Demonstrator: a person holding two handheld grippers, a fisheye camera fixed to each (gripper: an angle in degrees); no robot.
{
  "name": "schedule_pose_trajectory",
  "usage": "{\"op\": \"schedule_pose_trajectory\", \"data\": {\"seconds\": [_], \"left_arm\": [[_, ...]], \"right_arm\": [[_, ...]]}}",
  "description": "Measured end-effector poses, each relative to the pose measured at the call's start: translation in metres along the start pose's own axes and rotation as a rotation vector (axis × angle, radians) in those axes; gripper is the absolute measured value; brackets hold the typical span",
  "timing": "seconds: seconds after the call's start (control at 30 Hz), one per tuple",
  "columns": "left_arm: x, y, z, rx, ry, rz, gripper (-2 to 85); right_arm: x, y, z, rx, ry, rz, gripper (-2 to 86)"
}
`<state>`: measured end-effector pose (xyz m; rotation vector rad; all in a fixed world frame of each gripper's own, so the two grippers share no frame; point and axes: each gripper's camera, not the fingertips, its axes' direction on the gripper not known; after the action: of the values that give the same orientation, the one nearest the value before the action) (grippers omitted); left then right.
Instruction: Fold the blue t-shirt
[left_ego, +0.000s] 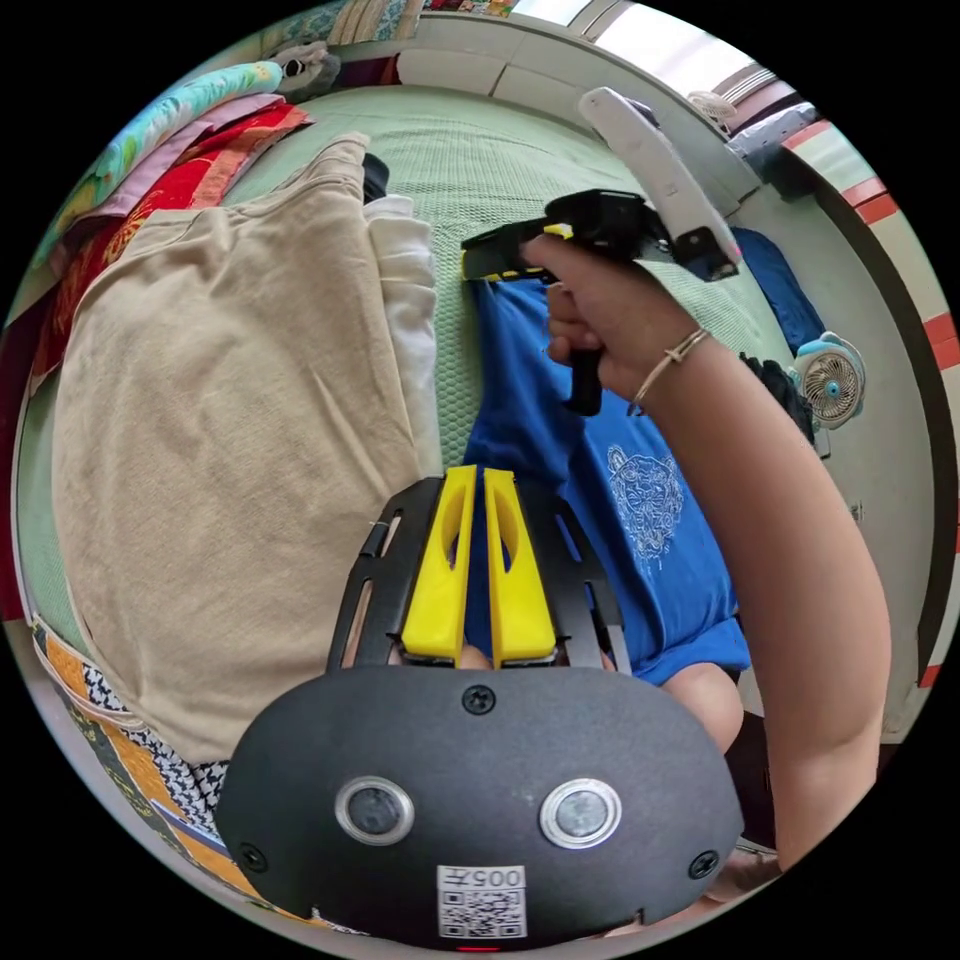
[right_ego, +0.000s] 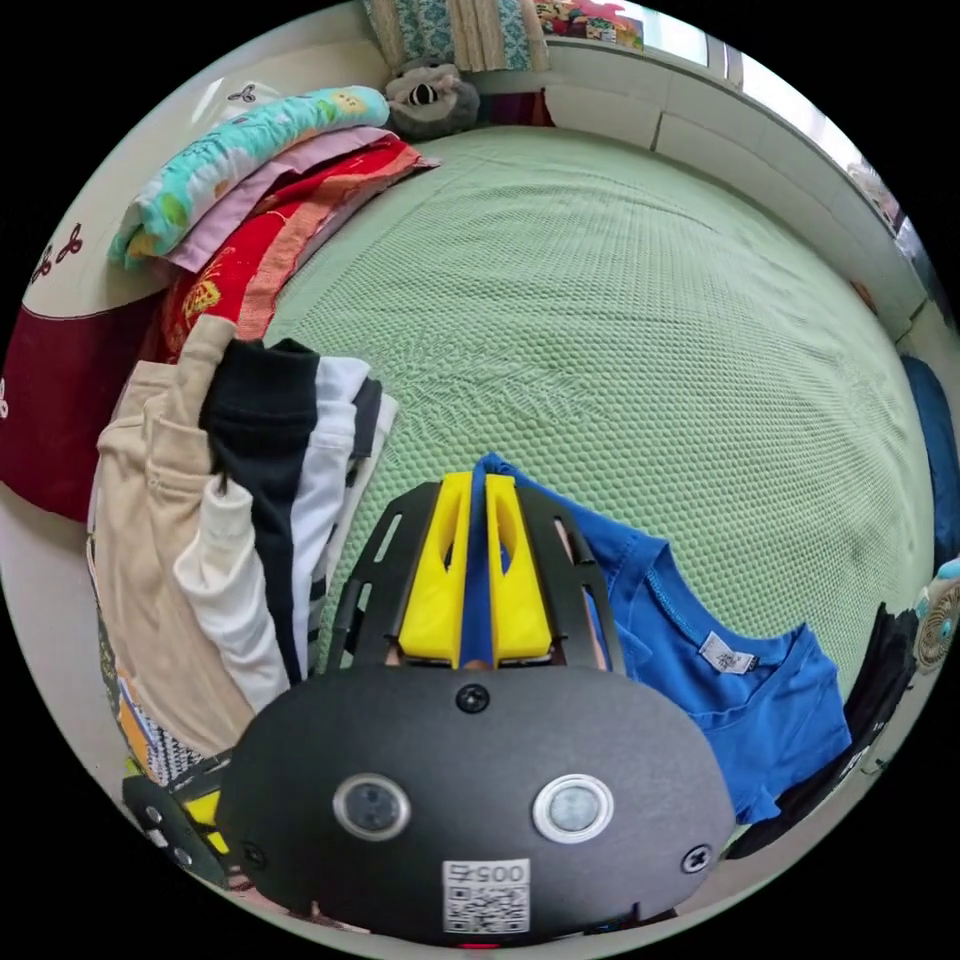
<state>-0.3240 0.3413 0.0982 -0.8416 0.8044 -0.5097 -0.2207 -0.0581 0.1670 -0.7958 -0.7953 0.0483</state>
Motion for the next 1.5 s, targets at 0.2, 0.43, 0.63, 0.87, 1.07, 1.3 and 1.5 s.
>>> {"op": "schedule_pose_trajectory", "data": {"seconds": [0.2,0.43,0.63,0.87,1.07,1.3,1.5], "left_arm": [[0.021,-0.011,0.012,0.008,0.015,0.027,3.7],[0.041,-0.019,0.041,-0.041,-0.050,-0.002,3.8],[0.054,-0.021,0.054,-0.059,-0.136,-0.029,0.4],[0.067,-0.027,0.069,-0.096,-0.167,-0.002,-0.3],[0.071,-0.027,0.075,-0.106,-0.132,0.003,-0.4],[0.081,-0.009,0.067,-0.055,-0.122,0.012,-0.3],[0.121,0.007,0.069,-0.014,-0.123,0.110,-0.4]], "right_arm": [[0.019,0.035,-0.062,0.135,-0.153,-0.098,6.0],[0.076,0.090,-0.068,0.048,0.016,-0.056,6.9],[0.097,0.123,-0.041,0.041,0.091,0.020,7.5],[0.100,0.117,-0.042,0.076,0.149,0.077,7.6],[0.109,0.116,-0.050,0.040,0.126,0.040,7.6],[0.131,0.177,-0.104,0.115,0.070,0.020,7.5],[0.196,0.245,-0.158,0.155,0.151,0.160,7.7]]}}
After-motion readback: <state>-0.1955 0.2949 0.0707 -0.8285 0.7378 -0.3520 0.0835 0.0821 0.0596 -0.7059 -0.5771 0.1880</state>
